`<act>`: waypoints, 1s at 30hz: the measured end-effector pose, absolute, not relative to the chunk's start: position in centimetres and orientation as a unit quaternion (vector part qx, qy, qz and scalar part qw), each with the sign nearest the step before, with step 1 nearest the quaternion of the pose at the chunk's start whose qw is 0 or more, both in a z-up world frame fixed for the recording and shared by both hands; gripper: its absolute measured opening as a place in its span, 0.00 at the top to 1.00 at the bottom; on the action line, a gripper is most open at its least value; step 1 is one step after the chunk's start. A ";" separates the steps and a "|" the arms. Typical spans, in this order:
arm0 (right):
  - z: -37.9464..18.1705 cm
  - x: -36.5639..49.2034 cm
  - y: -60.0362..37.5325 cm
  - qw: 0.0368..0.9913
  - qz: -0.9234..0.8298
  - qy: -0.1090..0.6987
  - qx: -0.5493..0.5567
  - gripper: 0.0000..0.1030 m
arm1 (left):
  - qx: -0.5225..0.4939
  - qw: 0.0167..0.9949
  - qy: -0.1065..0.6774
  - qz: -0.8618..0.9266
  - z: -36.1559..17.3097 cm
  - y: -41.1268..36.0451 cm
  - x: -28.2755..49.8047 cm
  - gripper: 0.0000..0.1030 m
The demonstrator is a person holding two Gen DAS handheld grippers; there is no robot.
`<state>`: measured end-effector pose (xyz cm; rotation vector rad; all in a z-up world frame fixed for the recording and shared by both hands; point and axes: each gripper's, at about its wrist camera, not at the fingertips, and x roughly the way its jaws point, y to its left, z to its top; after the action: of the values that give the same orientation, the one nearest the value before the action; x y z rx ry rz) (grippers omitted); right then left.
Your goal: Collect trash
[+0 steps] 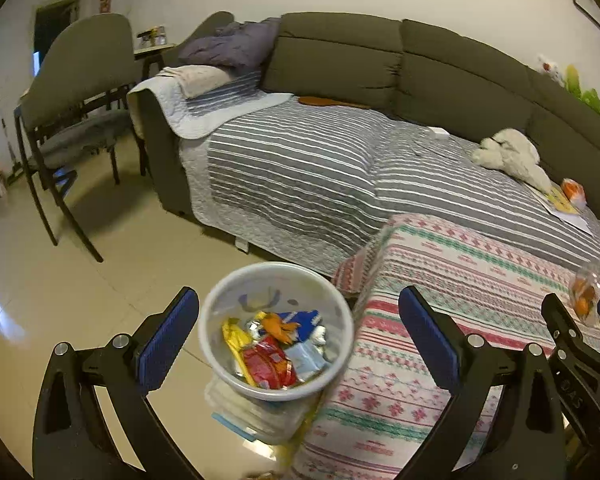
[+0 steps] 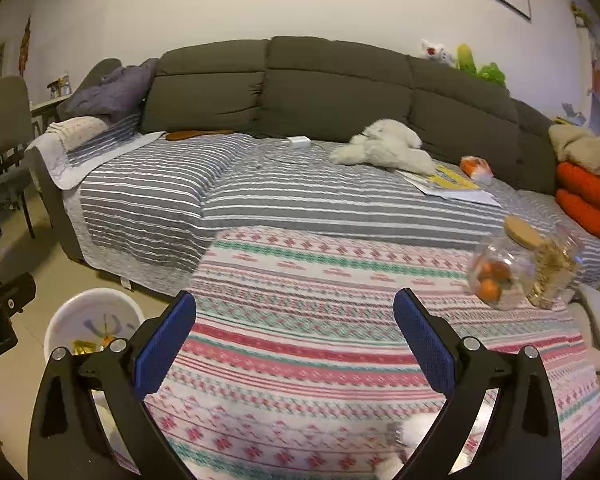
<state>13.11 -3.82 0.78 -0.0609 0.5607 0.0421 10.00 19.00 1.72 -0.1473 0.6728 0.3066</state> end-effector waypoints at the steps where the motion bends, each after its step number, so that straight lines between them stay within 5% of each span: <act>1: 0.8 13.0 -4.2 0.960 0.019 0.277 -0.027 0.07 | -0.069 0.930 0.329 0.146 1.7 18.6 10.0 0.07; 30: -1.8 9.7 -19.8 0.944 -0.083 0.320 -0.018 0.07 | 0.016 0.920 0.391 0.002 -2.7 1.5 11.5 0.07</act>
<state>9.67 -19.80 -1.81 -0.0362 0.6514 -0.1691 11.45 1.52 -2.69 0.0324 0.8032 0.0037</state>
